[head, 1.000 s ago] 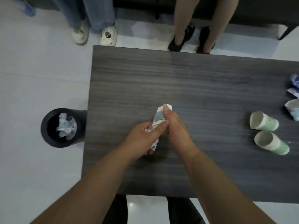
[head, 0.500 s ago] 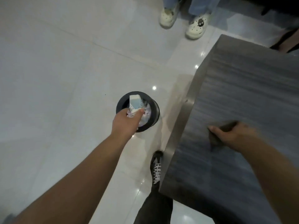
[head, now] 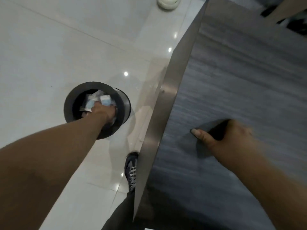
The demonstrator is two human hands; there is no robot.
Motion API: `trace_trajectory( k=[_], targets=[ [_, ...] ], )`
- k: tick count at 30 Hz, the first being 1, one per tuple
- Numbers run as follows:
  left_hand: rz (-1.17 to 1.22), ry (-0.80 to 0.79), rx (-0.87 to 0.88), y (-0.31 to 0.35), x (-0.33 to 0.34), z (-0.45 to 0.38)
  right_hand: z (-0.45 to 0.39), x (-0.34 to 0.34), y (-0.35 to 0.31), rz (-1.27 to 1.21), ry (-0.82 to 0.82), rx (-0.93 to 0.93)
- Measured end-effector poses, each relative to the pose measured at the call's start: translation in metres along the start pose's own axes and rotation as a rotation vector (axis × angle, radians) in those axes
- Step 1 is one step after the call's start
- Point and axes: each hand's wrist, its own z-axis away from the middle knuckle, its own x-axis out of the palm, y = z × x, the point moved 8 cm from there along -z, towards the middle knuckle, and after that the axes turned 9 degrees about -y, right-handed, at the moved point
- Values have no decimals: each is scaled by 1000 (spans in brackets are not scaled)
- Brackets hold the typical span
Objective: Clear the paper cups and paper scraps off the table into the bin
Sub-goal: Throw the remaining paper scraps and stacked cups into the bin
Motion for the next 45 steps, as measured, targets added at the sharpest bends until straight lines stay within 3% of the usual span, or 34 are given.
trace_trajectory(
  k=[5,8,14,20,24,26,28,31,35,41,45],
  targets=[
    [-126,9,-35,0,8,-21,5,-1,2,25,76,-33],
    [55,22,-75,5,10,-17,3,-3,-1,19,113,-68],
    [92,156,29,6,-15,66,-5,1,2,-32,-16,-26],
    [83,262,193,14,-49,174,0,-4,0,-8,1,-13],
    [33,258,370,38,-21,279,11,-7,-2,6,81,-74],
    [-27,233,528,63,10,337,10,-6,4,-90,-16,-111],
    [-115,184,657,88,53,389,11,-9,18,-356,-166,-201],
    [-257,158,705,115,119,442,28,-11,82,-596,-255,-258],
    [-436,71,737,162,235,482,59,10,249,-761,-277,-119],
    [-594,-77,682,229,426,527,73,17,529,-992,-103,304],
    [-789,-62,545,257,491,527,57,-17,640,-1156,2,384]
  ],
)
